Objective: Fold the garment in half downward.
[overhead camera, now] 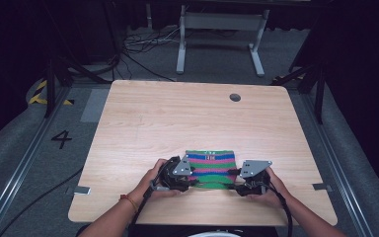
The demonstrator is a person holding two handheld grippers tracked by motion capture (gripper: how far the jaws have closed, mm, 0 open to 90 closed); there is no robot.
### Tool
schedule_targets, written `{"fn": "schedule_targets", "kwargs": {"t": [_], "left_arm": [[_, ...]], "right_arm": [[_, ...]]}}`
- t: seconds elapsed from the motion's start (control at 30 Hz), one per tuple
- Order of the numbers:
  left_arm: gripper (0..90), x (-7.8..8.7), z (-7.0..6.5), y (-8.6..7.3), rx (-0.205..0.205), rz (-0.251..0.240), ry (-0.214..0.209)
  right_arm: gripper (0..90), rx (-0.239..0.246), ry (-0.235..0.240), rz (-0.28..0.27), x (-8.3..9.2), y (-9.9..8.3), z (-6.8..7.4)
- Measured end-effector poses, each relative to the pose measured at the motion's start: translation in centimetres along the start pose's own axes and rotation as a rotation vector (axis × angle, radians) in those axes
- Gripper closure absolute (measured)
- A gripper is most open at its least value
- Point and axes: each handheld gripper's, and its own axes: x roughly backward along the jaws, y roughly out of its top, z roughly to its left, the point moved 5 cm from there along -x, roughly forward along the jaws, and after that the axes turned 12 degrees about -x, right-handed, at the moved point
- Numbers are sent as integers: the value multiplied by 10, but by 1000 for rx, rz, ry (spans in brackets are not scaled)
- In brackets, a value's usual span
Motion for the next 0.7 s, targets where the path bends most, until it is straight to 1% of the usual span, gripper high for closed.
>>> {"fn": "schedule_targets", "kwargs": {"t": [0.07,0.1,0.17,0.2,0.23,0.27,0.3,0.37,0.4,0.47,0.5,0.53,0.57,0.63,0.7], "left_arm": [[390,4,3,0,22,-9,6],[365,7,6,0,38,-17,24],[314,11,10,0,50,-6,59],[303,11,10,0,50,-6,59],[303,14,11,-1,58,-4,78],[284,18,13,0,53,0,97],[280,23,14,0,59,-12,104],[268,26,16,0,60,-5,110],[268,29,17,-1,54,20,129],[237,34,18,-2,42,44,124],[238,37,19,-3,35,56,129],[235,40,19,-5,32,71,123],[227,43,20,-6,35,81,119],[224,50,20,-11,39,95,125],[220,56,21,-18,40,126,135]], "right_arm": [[416,3,-15,2,2,1,-1],[396,5,-23,-1,4,2,-3],[367,-8,-39,-20,9,3,-6],[367,-8,-39,-20,9,3,-6],[352,-22,-44,-27,11,4,-8],[326,-32,-73,-39,15,6,-13],[318,-36,-78,-42,17,6,-14],[311,-39,-83,-45,19,7,-16],[302,-39,-89,-46,22,8,-16],[286,-32,-108,-45,27,10,-18],[274,-37,-109,-49,30,11,-18],[273,-31,-108,-47,32,11,-19],[271,-31,-113,-41,35,10,-20],[264,-29,-122,-34,39,9,-21],[263,-28,-132,-25,43,7,-23]]}}
